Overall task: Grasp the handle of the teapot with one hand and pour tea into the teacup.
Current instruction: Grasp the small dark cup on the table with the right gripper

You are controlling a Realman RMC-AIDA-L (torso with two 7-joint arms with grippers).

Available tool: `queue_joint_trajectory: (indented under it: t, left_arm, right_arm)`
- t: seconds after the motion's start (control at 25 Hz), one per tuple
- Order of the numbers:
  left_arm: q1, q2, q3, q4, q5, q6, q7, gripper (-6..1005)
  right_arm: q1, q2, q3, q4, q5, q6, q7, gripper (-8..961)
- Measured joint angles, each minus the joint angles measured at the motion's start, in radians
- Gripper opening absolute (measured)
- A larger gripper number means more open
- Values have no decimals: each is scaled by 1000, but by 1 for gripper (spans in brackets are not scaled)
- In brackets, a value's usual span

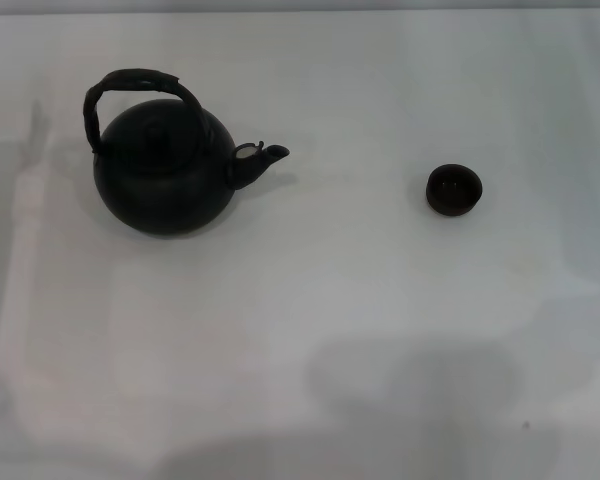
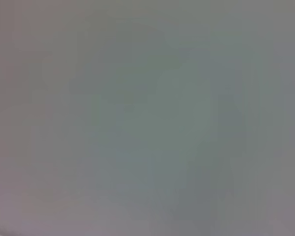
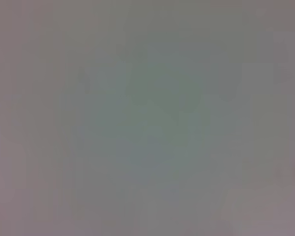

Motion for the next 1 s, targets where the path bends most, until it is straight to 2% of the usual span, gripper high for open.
queue_joint_trajectory:
  t: [0.32,0.44,0.52,0.56,0.6,0.68,0.84,0.88,1.0]
  left_arm:
    - [1,1,0,0,35,1,-13,877]
    - [3,1,0,0,36,2,-18,877]
    - [4,1,0,0,36,2,-22,878]
    - [6,2,0,0,37,3,-25,878]
    - [6,2,0,0,37,3,-25,878]
    - [10,3,0,0,37,3,-26,878]
    - [16,3,0,0,37,10,-26,878]
    - [19,2,0,0,37,18,-26,878]
    - [27,2,0,0,37,41,-28,877]
  right_arm:
    - [0,-7,-1,-12,-72,-2,2,853]
    - [-1,-9,-27,-31,-107,1,80,852]
    - [-12,-12,-89,-86,-163,3,200,851]
    - [-28,-14,-168,-160,-206,3,297,851]
    - [-28,-14,-168,-160,-206,3,297,850]
    - [-38,-19,-245,-233,-241,-2,383,850]
    - [-38,-57,-391,-371,-398,-20,619,848]
    - [-32,-70,-422,-415,-471,-22,699,847]
    - [-10,-88,-462,-522,-699,-10,921,845]
